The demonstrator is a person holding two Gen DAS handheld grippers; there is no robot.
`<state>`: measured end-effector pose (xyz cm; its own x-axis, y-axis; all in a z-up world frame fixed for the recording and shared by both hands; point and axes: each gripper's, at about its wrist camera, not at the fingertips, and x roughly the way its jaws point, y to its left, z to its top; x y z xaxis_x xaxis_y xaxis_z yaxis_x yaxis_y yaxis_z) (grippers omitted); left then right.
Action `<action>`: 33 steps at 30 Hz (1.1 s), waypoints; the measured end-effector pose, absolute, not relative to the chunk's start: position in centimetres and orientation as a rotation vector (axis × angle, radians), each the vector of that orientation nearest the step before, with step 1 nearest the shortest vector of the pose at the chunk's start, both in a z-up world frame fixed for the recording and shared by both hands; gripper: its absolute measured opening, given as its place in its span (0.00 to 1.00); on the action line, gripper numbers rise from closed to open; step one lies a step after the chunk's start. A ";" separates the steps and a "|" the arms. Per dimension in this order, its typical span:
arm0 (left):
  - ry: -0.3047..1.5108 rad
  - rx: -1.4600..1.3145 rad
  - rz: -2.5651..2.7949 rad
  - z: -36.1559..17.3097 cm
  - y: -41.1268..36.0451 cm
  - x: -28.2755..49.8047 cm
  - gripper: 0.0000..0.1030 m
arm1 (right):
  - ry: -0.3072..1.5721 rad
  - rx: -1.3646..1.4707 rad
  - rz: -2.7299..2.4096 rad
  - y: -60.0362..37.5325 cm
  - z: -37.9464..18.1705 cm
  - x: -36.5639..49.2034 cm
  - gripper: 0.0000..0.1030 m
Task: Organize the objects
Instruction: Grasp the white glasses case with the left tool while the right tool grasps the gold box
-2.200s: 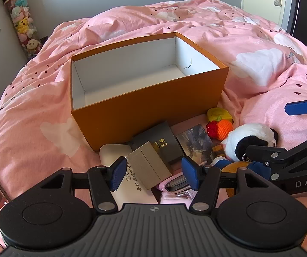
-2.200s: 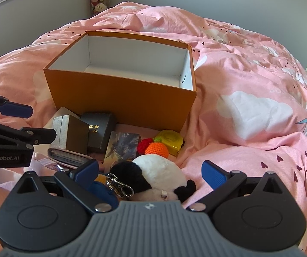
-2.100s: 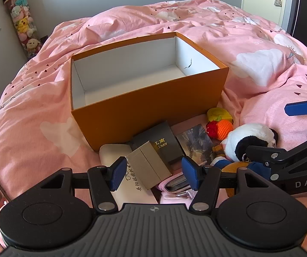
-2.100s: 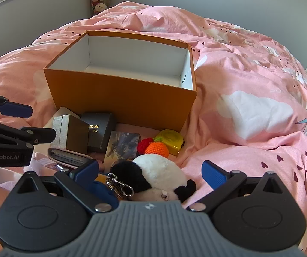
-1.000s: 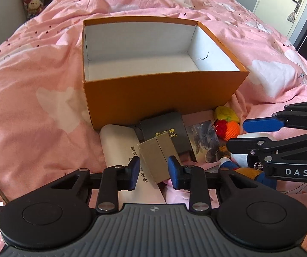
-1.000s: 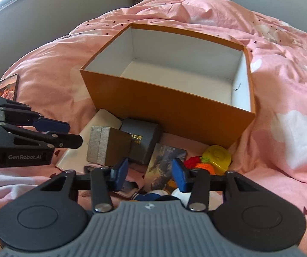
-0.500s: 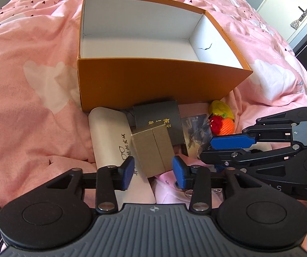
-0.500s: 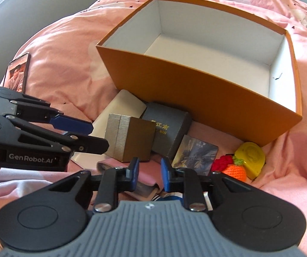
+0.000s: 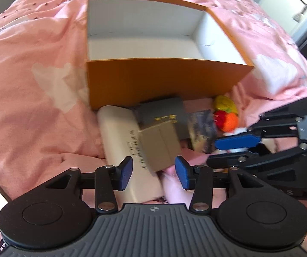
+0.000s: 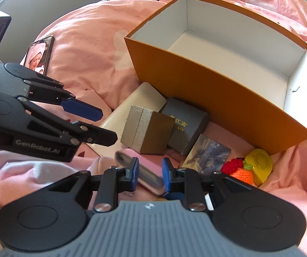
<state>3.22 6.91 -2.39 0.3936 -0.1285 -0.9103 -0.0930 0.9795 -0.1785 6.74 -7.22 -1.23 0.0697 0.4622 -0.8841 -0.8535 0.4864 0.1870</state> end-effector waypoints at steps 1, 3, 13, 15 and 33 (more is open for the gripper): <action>1.178 -0.215 -0.001 -2.7 7.3 3.4 0.53 | 1.107 -0.426 1.041 -7.0 -1.3 6.8 0.26; 1.194 -0.224 0.036 -3.4 8.1 3.8 0.54 | 1.110 -0.401 1.054 -6.3 -1.5 7.1 0.38; 1.214 -0.303 0.102 -4.5 10.6 4.8 0.55 | 1.191 -0.358 1.041 -1.8 -3.9 9.0 0.56; 1.221 -0.305 0.113 -4.7 10.9 5.0 0.55 | 1.211 -0.360 1.030 -1.0 -4.5 9.2 0.59; 1.317 -0.405 0.105 -8.8 11.1 7.5 0.65 | 1.235 -0.315 0.932 -3.3 -5.5 11.6 0.55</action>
